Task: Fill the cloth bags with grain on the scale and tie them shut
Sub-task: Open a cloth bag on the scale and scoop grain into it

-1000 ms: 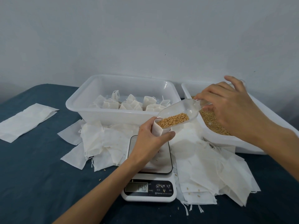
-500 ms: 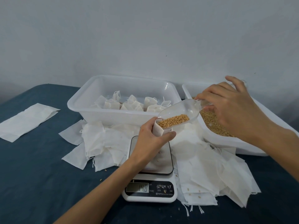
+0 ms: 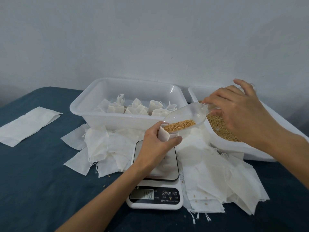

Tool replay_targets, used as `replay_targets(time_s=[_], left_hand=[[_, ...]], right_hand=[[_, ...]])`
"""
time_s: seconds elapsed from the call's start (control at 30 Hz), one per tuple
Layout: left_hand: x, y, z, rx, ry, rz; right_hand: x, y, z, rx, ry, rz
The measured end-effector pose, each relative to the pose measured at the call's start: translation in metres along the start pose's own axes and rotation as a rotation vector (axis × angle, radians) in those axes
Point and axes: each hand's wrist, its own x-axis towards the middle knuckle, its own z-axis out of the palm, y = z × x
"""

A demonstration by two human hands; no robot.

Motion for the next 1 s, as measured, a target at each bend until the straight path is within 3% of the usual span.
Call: replay_targets(time_s=[0.83,1.0], left_hand=[[0.0003,-0.0018,0.0007,0.049,0.023,-0.012],[-0.001,-0.0008,0.0003,0.04,0.006,-0.008]], right_hand=[[-0.0011,0.0004,0.0001,0.011,-0.016,0.004],[-0.0019,0.0014,0.005,0.04,-0.085,0.045]])
